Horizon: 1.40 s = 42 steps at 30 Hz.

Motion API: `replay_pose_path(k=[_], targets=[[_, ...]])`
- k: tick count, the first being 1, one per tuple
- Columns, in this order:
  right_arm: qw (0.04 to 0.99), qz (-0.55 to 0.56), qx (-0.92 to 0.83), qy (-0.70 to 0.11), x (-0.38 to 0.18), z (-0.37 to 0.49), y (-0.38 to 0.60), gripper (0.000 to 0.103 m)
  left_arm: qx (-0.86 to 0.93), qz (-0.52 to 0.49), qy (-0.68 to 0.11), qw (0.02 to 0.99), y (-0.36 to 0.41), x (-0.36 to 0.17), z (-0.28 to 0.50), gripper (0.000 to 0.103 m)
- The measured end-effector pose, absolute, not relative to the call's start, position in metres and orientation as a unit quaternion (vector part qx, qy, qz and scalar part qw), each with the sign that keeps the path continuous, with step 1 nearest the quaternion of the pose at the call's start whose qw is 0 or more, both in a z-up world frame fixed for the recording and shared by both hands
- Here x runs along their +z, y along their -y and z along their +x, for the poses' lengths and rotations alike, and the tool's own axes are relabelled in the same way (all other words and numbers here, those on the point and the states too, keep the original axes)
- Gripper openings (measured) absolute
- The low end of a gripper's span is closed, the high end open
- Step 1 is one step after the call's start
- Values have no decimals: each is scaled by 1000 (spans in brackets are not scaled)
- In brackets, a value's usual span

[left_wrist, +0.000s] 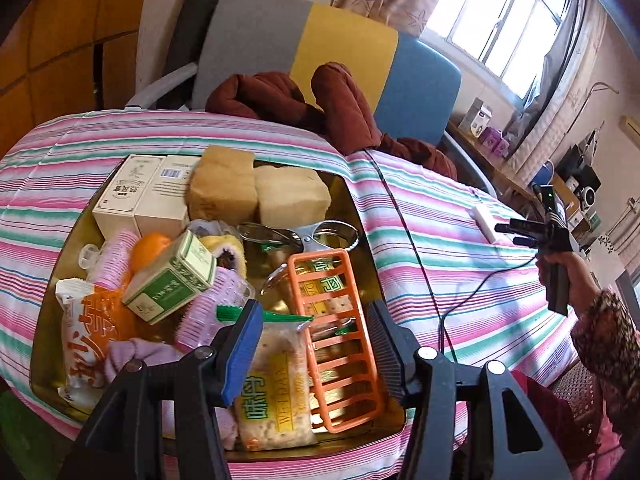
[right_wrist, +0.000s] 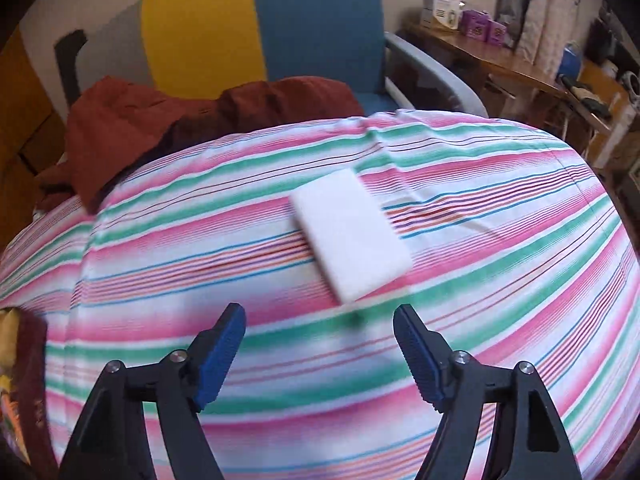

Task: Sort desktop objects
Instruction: 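Move the right tool to the white sponge and grasp it, then carry the white sponge toward the gold tray with the right tool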

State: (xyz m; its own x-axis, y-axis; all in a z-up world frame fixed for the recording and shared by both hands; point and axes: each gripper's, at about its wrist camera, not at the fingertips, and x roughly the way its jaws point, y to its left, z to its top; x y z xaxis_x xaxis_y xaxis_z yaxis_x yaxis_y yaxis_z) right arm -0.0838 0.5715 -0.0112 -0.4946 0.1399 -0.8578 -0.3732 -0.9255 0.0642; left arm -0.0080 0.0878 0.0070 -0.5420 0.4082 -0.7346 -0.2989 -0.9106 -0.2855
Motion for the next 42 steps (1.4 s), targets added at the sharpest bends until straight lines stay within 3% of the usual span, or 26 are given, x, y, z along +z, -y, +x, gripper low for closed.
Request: replay_pose_path(k=[11,14,16,19,25,26,28,30,36,38,40,42], targets=[[128,-491,860,-53,-41,-133,-592,79,870,-465,83,142,-59,-9,-24,55],[144,-506,851,1,-47,-135,-590,62,871,-471,61,127,-54,-14,-35,55],[155,-508,847,26,-46,-134,-589,43,870,-472,60,130,-53,-17,-41,55],[161,-505,848,0,-38,-126,-593,35,872,-472,42,121,-54,-19,-51,55],[124,-485,865,-43,-27,-110,-586,38,885,-448,17,121,-54,-12,-48,55],[113,-479,869,-54,-24,-108,-586,44,888,-443,19,125,-53,-10,-45,55],[126,-461,877,-56,-15,-104,-587,75,894,-428,22,130,-50,-6,-40,55],[143,-443,884,-52,-9,-102,-591,86,899,-421,2,120,-50,-5,-43,55],[105,-456,882,-46,-24,-121,-589,88,889,-446,-22,96,-48,-20,-70,55],[89,-472,876,-38,-31,-129,-580,82,886,-454,-10,97,-45,-24,-76,56],[75,-493,866,-29,-42,-136,-571,59,885,-455,5,99,-42,-25,-80,56],[69,-517,852,-30,-53,-139,-566,60,884,-455,10,106,-43,-27,-82,57]])
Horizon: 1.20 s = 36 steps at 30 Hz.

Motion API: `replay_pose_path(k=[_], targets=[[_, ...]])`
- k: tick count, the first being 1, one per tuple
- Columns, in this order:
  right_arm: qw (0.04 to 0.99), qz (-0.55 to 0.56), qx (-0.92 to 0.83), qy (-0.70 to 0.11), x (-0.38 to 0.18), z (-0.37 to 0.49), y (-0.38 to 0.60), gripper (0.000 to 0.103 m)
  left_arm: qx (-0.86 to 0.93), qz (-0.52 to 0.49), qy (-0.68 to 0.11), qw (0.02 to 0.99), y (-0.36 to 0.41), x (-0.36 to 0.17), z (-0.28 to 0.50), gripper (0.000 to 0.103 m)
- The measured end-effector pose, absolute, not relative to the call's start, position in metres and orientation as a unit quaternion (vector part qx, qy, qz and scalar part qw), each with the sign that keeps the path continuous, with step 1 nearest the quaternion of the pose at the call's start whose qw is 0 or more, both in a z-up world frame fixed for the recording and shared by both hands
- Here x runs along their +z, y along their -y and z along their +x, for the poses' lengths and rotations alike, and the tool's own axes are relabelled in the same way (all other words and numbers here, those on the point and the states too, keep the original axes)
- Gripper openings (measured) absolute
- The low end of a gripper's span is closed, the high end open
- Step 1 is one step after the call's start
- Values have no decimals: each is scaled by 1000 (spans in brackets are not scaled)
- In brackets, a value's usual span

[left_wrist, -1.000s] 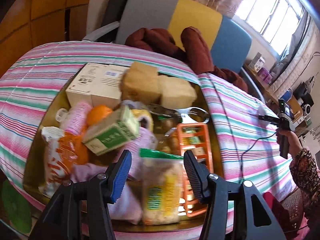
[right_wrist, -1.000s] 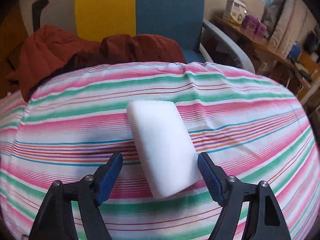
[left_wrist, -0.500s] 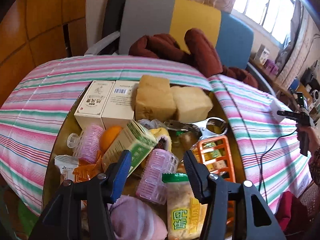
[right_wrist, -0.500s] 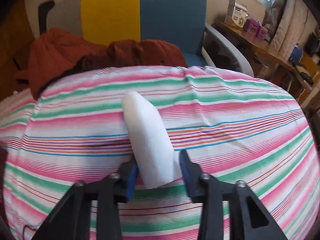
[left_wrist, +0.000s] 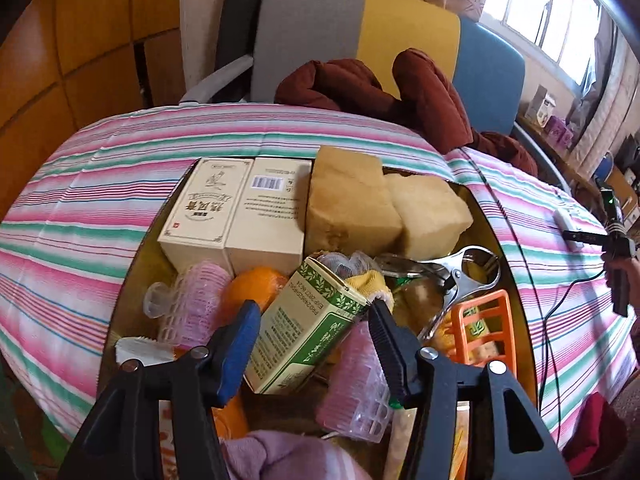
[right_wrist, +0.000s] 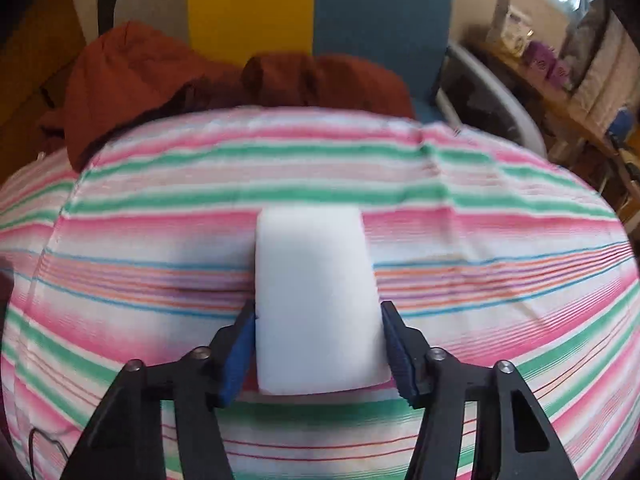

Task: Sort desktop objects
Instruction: 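Carry the white sponge toward the gold tray with the right tool, then lower the sponge onto the tray items and open the right tool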

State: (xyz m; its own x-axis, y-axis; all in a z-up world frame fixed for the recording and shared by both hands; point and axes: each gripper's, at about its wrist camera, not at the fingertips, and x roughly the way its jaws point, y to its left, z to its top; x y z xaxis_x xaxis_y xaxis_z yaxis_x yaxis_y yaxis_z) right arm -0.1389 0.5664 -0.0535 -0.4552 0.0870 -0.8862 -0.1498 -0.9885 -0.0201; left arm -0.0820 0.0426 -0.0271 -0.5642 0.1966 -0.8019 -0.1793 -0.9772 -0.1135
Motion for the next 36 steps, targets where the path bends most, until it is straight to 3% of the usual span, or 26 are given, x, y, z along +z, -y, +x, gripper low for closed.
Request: replay_pose_path(k=[4,7,9,12,22,26,36], targets=[[78,-512,854,-37,-51,-134,-562,58,886,-450,-9,113,-45,-30,-83,58],[72,-509,856,-49,-46,-126,-552,58,889,-443,-47,102,-50,-32,-82,47],[67,-500,862,-48,-36,-120,-539,58,890,-440,-60,102,-49,-32,-78,31],[45,-486,871,-54,-18,-113,-513,58,886,-447,-46,113,-40,-31,-75,30],[-163,-443,878,-75,60,-64,-329,58,877,-458,57,133,5,-36,-63,30],[-251,-443,858,-68,67,-55,-238,58,877,-434,141,151,28,-21,-56,49],[-296,-505,809,-41,24,-69,-80,62,895,-412,110,127,51,-13,-20,50]])
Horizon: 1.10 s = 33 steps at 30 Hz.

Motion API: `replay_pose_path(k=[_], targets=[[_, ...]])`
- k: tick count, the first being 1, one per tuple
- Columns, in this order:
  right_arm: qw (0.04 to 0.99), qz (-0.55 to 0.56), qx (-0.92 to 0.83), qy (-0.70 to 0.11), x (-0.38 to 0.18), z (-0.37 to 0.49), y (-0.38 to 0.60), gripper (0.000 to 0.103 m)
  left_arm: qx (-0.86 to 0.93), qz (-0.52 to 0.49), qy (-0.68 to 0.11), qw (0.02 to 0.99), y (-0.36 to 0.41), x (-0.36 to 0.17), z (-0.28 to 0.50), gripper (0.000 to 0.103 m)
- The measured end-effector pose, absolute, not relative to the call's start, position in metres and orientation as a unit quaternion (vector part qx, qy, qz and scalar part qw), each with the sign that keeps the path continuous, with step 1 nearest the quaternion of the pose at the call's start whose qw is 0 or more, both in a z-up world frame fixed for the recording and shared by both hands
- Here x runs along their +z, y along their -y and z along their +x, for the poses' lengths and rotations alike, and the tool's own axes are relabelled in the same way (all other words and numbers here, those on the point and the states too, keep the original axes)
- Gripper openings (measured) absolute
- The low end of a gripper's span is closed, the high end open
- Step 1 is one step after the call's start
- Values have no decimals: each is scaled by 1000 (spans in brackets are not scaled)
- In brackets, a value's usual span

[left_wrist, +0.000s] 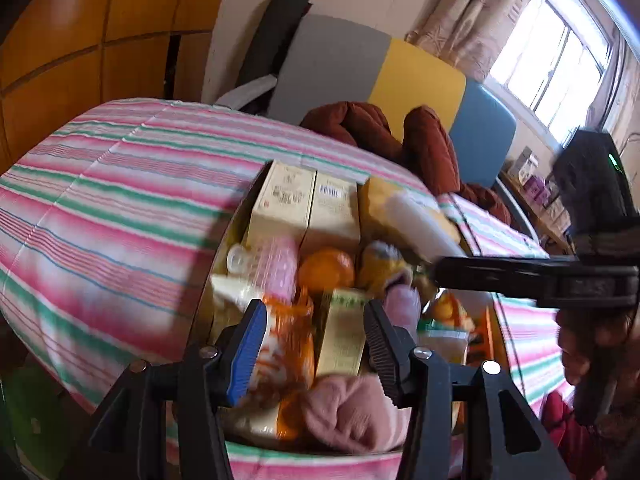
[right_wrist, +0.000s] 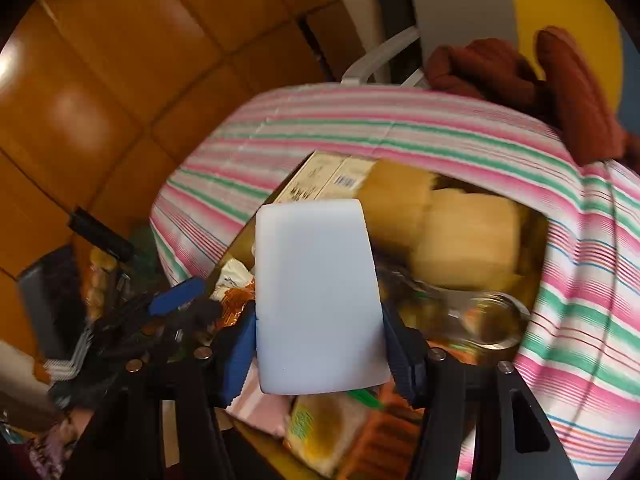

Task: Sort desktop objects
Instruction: 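Lower the sponge onto the tray items and open the right tool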

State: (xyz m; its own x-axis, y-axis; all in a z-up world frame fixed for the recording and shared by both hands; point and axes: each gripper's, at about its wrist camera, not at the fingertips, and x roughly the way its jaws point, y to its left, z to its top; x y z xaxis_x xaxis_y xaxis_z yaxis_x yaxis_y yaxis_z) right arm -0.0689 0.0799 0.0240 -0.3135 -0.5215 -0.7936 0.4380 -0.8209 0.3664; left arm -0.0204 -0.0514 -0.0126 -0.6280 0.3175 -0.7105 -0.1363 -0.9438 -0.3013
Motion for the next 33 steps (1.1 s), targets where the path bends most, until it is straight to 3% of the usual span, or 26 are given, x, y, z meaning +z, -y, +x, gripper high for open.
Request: replay_pose_path(k=[3,6,8,9,10,13,17,21,25,27,30,33], targets=[[294,517,-803,35,13,-73,-66,63,895,-407,119,137,55,-14,-8,50],[290,493,-815,93,22,-67,-87,72,899,-387,137,150,60,-13,4,50],[275,483,-824,108,25,-62,-93,71,894,-392,140,162,57,-17,5,47],[269,483,-827,98,24,-61,-92,61,890,-401,134,170,52,-19,3,38],[269,482,-830,76,23,-59,-85,42,888,-408,121,175,47,-21,1,33],[254,499,-829,-2,10,-60,-59,30,883,-431,73,172,28,-32,-8,28],[252,493,-833,-21,2,-71,-33,29,881,-441,68,158,23,-39,-24,28],[251,504,-826,31,3,-72,-51,31,876,-439,110,168,36,-36,-18,33],[232,484,-842,53,20,-41,-85,53,892,-411,114,146,47,-24,0,41],[215,485,-846,49,23,-26,-98,55,908,-394,84,119,44,-16,7,46],[228,494,-838,48,21,-10,-105,55,914,-389,73,92,43,-11,6,49],[257,505,-824,13,10,-1,-87,45,905,-408,95,76,46,-11,2,49]])
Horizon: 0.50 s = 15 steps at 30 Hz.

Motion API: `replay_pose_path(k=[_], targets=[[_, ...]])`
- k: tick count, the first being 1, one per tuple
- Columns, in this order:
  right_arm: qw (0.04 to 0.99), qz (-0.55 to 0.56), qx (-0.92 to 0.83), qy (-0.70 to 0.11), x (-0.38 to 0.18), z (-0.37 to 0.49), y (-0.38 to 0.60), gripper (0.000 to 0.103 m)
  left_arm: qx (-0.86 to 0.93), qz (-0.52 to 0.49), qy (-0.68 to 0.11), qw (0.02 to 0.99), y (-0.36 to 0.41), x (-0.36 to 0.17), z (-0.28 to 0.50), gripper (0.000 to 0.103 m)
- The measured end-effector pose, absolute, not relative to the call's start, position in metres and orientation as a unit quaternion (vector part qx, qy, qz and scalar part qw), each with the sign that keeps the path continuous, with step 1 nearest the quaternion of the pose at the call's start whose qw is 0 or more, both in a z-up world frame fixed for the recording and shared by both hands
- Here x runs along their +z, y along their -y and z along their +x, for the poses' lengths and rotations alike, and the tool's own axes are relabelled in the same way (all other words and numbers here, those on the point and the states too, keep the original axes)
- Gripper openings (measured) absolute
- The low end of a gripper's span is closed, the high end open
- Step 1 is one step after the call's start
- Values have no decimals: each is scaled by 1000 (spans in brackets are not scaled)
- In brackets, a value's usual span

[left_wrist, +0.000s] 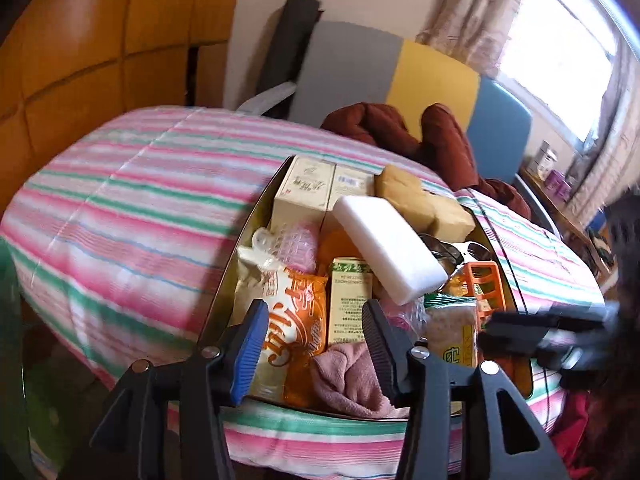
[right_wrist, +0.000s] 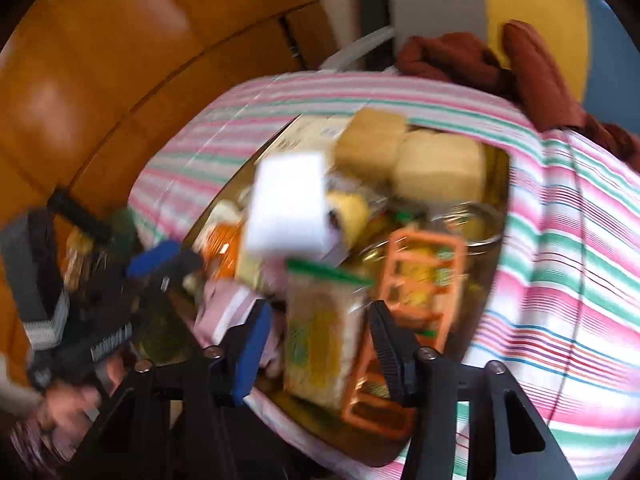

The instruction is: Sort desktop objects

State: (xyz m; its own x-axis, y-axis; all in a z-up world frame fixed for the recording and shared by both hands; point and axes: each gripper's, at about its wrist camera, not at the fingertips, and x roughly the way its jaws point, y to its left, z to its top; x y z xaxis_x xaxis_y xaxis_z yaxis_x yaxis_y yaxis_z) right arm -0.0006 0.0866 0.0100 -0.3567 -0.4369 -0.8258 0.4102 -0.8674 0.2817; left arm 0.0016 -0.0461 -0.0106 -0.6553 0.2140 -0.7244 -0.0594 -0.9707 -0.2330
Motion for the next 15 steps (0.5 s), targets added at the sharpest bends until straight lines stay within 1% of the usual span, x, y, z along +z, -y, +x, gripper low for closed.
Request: replay_pose_path(k=[1,3,5,6,9,11,12,13,15], targets=[[260,515,-817,6,3,-1,-81,40,902,-412,103,76,47,-9,2,49],[260,529,-808,4,-11,-4,-73,40,898,-423,104,67,46,-7,3,49],[239,530,-813,-1,-23,-13,-70,41,894,-434,99,58,45,-4,5,49],[229,531,-816,12,-26,-16,-73,44,891,-440,97,54,44,-2,7,49],[237,534,-809,70,-21,-15,-90,44,891,-444,86,48,40,3,12,49],[235,516,-821,69,-8,-5,-97,55,891,-449,67,30,34,4,13,49],[226,504,-831,61,-1,1,-100,70,890,-452,56,23,31,5,13,49],[215,493,-841,51,6,6,-102,82,891,-451,49,22,28,6,14,49],[189,473,-860,24,20,13,-105,86,894,-447,34,18,22,9,15,49]])
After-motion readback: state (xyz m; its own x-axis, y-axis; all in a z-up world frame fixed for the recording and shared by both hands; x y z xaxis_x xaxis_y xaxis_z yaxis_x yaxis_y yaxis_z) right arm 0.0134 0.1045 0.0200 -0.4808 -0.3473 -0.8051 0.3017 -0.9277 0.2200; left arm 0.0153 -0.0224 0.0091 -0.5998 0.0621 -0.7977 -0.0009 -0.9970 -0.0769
